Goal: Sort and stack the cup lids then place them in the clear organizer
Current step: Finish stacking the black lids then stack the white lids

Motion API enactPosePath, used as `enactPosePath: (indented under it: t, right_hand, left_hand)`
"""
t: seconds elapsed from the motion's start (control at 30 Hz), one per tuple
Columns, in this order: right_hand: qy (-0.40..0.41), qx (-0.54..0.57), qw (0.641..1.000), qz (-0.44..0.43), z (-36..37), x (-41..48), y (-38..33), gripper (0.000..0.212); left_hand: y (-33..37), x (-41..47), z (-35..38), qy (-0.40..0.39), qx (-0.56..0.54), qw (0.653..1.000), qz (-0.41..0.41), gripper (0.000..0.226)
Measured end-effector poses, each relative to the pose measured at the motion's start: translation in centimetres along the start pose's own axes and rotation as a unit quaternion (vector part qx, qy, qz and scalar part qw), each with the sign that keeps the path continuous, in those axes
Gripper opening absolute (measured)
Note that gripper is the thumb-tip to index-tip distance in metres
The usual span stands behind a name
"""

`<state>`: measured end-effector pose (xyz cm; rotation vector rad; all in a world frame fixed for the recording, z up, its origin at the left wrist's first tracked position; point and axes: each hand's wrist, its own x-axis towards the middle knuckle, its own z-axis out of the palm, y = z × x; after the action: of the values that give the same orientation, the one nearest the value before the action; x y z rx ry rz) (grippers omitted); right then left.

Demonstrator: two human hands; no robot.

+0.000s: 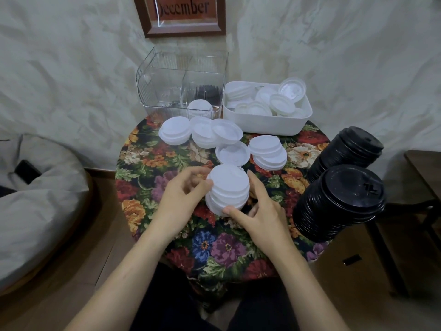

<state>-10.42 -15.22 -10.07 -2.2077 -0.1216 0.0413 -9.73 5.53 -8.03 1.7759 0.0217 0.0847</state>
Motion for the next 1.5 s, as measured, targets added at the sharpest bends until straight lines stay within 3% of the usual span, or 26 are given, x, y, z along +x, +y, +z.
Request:
enactPosePath:
  t: [0.2, 0.33, 0.63, 1.0, 1.13, 1.33, 1.5]
  right_hand:
    - [-0.014, 0.026, 1.000, -0.003, 0.0, 0.1, 0.3, 0.100]
    - [-0.008, 0.030, 0.999, -0.017, -0.1, 0.1, 0.3, 0.088]
    - [-0.013, 0.032, 0.999, -0.031, -0.2, 0.3, 0.2, 0.072]
    - [-0.048, 0.054, 0.996, -0.049, -0.7, 0.7, -0.3, 0.062]
    - [-0.043, 0.041, 0.997, -0.047, -0.3, 0.8, -0.2, 0.069]
    - [-0.050, 0.043, 0.997, -0.050, -0.2, 1.3, 0.0, 0.071]
    - [-0.055, 0.034, 0.997, -0.049, -0.2, 1.0, -0.5, 0.070]
  left_hand:
    - [-0.8, -0.3, 0.1, 0.019, 0.070, 0.997, 0.030, 0.023]
    - [-0.8, 0.0, 0.5, -0.032, 0.061, 0.997, 0.044, 0.045]
    - [-1.7, -0.4, 0.0, -0.074, 0.072, 0.994, 0.040, 0.052]
    - [-1.9, 0.1, -0.6, -0.064, 0.076, 0.994, 0.037, 0.050]
    - [-1.9, 0.4, -0.9, -0.062, 0.088, 0.993, 0.038, 0.050]
    - [-2.0, 0.1, -0.4, -0.060, 0.019, 0.998, 0.019, 0.048]
    - [-1.9, 0.0, -0.4, -0.063, 0.003, 0.998, 0.028, 0.030]
